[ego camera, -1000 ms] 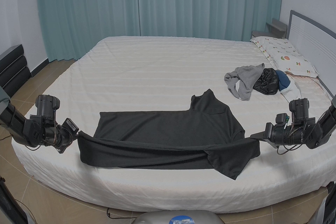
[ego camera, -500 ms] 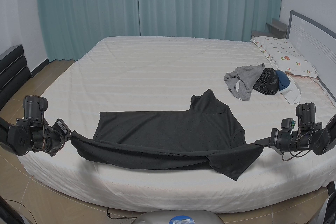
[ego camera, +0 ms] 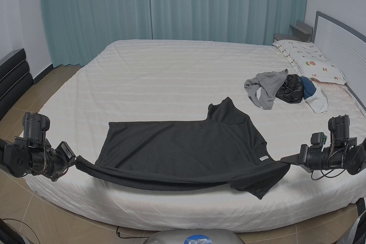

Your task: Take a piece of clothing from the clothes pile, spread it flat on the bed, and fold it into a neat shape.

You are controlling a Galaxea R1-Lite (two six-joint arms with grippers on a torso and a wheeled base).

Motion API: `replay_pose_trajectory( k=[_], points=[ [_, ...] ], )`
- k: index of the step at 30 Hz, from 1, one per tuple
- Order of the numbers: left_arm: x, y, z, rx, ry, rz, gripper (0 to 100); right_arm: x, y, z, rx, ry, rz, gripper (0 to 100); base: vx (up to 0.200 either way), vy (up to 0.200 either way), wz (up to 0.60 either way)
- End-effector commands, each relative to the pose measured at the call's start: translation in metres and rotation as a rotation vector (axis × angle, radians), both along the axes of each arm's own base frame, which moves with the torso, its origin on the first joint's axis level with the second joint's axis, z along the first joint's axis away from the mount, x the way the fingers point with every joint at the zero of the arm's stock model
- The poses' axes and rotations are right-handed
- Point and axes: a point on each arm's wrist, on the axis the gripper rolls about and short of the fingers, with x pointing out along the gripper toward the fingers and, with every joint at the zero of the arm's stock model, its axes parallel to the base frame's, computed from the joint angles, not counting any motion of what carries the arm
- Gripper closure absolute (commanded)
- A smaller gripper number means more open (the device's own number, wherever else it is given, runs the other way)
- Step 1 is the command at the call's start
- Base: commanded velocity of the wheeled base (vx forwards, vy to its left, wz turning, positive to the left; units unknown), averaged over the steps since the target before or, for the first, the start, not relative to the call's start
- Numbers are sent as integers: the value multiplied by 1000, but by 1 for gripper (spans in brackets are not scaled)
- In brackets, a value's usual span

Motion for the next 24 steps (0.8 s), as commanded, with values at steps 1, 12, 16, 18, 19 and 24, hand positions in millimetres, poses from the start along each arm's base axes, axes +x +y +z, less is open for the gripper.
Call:
replay_pose_trajectory(
  k=[1, 12, 16, 18, 19, 24],
  points=[
    [-2, 0, -4, 1, 19, -1, 100, -3, -1, 1, -2, -2, -2, 100, 0, 0, 0],
    [5, 1, -16, 0, 65, -1, 100, -1, -7, -6, -11, 23, -19, 100, 0, 0, 0],
    [21, 1, -22, -8, 82, 3, 100, 14, -5, -8, -12, 19, -17, 100, 0, 0, 0],
    [30, 2, -26, -13, 88, 9, 100, 25, -4, -8, -13, 9, -16, 100, 0, 0, 0],
    [34, 2, -27, -15, 91, 11, 100, 30, -3, -10, -13, 8, -16, 100, 0, 0, 0],
    [61, 3, -36, -42, 93, 41, 100, 62, 0, -20, -14, 19, -9, 100, 0, 0, 0]
  ],
)
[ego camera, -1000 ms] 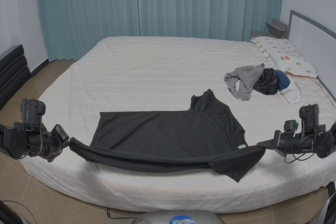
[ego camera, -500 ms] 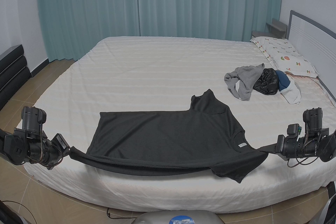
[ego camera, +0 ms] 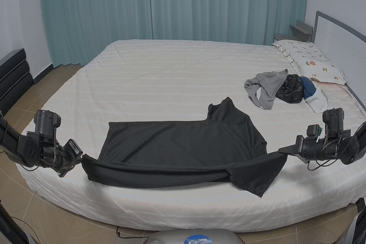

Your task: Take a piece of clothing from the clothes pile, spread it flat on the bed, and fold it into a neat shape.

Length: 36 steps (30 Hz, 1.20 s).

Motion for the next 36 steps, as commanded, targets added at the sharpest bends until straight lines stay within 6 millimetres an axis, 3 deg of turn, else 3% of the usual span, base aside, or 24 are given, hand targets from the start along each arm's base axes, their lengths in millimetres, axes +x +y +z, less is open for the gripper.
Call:
replay_pose_trajectory(
  k=[1, 12, 19, 20, 21, 22, 26, 32, 33, 36],
  points=[
    [31, 0, -20, -25, 41, 26, 100, 32, 5, -21, 0, 55, 11, 100, 0, 0, 0],
    [82, 0, -57, -53, 81, 59, 100, 86, 17, -53, 0, 116, 31, 100, 0, 0, 0],
    [98, -3, -70, -63, 86, 73, 100, 110, 24, -69, -6, 134, -14, 100, 0, 0, 0],
    [100, -2, -69, -69, 78, 81, 0, 112, 24, -72, -9, 137, -17, 100, 0, 0, 0],
    [101, -3, -69, -72, 77, 83, 0, 113, 24, -74, -10, 139, -18, 100, 0, 0, 0],
    [101, -3, -69, -71, 77, 84, 0, 113, 24, -76, -10, 143, -19, 0, 0, 0, 0],
    [102, -3, -69, -72, 75, 87, 0, 114, 22, -75, -2, 141, -28, 0, 0, 0, 0],
    [101, -1, -67, -99, 70, 117, 0, 108, 17, -46, 36, 100, -66, 0, 0, 0, 0],
    [99, 1, -66, -118, 71, 128, 0, 101, 15, -32, 48, 84, -69, 0, 0, 0, 0],
    [96, 9, -60, -122, 59, 152, 0, 87, 17, -26, 46, 95, -54, 0, 0, 0, 0]
  ],
)
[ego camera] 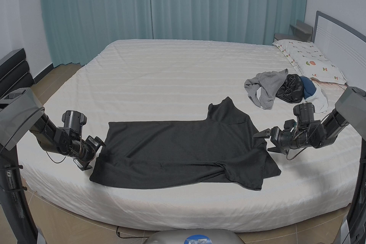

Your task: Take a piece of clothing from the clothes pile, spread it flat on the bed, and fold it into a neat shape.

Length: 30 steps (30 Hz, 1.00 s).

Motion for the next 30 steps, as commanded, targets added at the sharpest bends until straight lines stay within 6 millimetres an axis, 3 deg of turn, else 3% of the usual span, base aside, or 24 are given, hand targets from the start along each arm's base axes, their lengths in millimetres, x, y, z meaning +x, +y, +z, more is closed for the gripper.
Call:
replay_pose_trajectory(
  k=[1, 7, 11, 17, 30],
  points=[
    [-4, 10, 9, -14, -17, 36, 0, -20, 0, 23, 7, -21, 10, 0, 0, 0, 0],
    [-15, 22, 20, -61, -34, 43, 0, -36, 4, 15, -11, 15, 42, 0, 0, 0, 0],
    [-19, 21, 20, -76, -29, 30, 0, -41, 9, -3, -39, 53, 83, 0, 0, 0, 0],
    [-21, 21, 18, -79, -18, 30, 0, -36, 14, -21, -51, 85, 101, 0, 0, 0, 0],
    [-21, 21, 18, -79, -18, 30, 0, -21, 15, -32, -55, 83, 95, 0, 0, 0, 0]
  ],
)
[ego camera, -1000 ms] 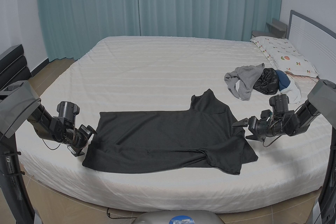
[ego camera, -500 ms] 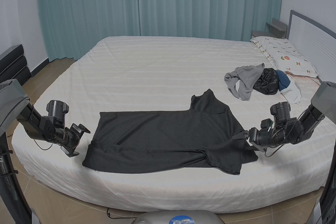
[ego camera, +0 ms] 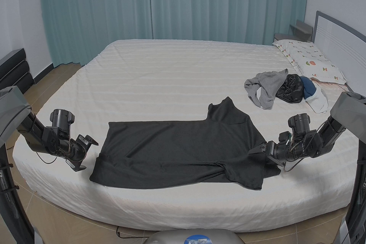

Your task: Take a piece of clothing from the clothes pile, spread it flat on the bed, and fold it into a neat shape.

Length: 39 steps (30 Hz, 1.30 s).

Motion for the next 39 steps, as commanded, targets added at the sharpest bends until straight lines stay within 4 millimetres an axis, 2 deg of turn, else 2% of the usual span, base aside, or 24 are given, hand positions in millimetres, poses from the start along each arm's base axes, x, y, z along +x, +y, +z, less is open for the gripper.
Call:
replay_pose_trajectory(
  k=[1, 10, 16, 33, 39],
  points=[
    [0, 0, 1, 0, -4, 1, 0, 3, 0, -7, -1, 12, -1, 100, 0, 0, 0],
    [0, -1, -2, 4, 7, -7, 0, 0, -1, 6, 5, -11, -6, 100, 0, 0, 0],
    [0, -2, -3, 3, 11, -7, 0, 4, -2, 29, 47, -56, -42, 100, 0, 0, 0],
    [-1, -5, -5, 4, 19, -20, 0, 35, 12, 39, 50, -50, -32, 100, 0, 0, 0],
    [-1, -5, -5, 4, 19, -20, 0, 39, 13, 33, 29, -20, -33, 100, 0, 0, 0]
  ],
)
